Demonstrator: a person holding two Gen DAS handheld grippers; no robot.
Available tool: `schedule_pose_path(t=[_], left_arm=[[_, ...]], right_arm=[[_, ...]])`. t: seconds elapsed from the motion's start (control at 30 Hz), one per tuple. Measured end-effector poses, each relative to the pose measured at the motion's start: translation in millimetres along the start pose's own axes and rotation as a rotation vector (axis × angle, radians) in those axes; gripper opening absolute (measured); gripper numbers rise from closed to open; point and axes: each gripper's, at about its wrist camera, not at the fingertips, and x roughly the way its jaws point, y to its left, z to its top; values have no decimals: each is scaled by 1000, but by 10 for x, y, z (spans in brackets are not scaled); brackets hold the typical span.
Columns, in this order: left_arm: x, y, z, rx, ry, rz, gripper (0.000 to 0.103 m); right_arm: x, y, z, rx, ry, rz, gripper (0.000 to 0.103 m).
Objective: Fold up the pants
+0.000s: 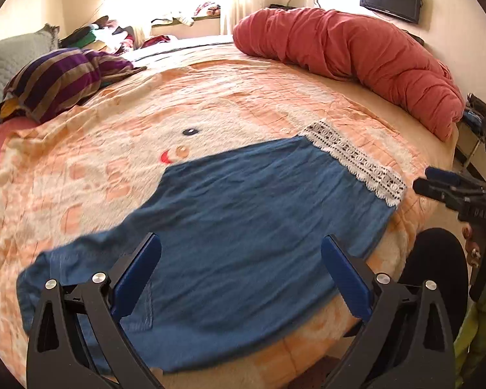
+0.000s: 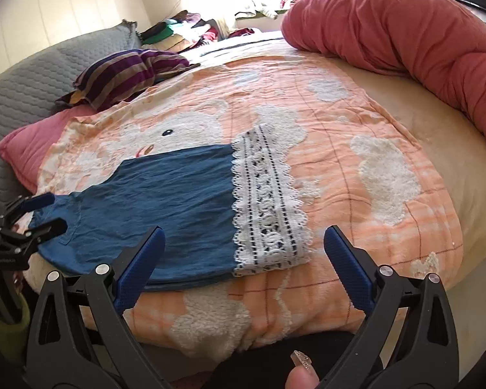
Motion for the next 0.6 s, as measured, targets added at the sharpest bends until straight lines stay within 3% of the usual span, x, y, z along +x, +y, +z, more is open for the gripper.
schedule_pose_path(t=[0.6], left_arm=[[1090,-473,930,119,136,-145,98]], right_arm=[[316,-176,-54,105,62,38,93]])
